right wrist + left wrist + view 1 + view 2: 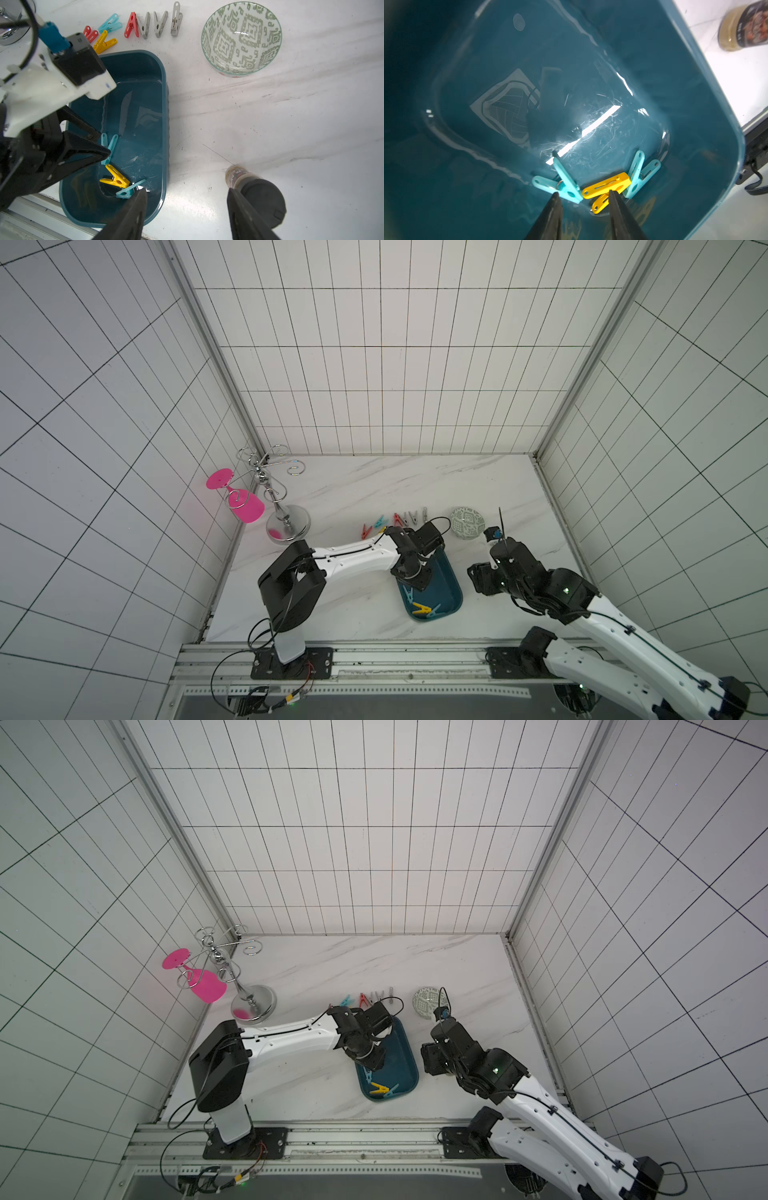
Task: Take the clothespins out of the storage box
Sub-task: Pick up the clothespin from the storage box.
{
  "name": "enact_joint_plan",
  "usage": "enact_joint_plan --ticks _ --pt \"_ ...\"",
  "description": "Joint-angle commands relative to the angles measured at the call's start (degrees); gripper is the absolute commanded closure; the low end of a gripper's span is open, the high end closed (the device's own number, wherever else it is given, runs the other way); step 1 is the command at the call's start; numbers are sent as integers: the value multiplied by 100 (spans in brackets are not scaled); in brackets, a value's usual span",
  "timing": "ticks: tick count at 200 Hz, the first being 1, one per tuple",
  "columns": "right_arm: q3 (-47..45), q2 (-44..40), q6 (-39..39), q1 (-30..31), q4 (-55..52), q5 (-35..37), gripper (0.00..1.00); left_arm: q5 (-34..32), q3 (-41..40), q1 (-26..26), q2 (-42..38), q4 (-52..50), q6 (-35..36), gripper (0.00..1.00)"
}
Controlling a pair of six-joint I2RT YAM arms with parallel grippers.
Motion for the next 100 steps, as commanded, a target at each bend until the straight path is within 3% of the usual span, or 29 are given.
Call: enact_joint_plan --ticks 1,45,100 --pt "-30 -73 -33 80 -101 -3 35 9 -44 -25 226 147 -82 61" --pt "-53 -103 -2 106 -79 13 35 -499 10 -27 404 74 -153 61" --pt "-71 -210 59 133 -99 98 36 -515 128 -27 790 -12 -213 66"
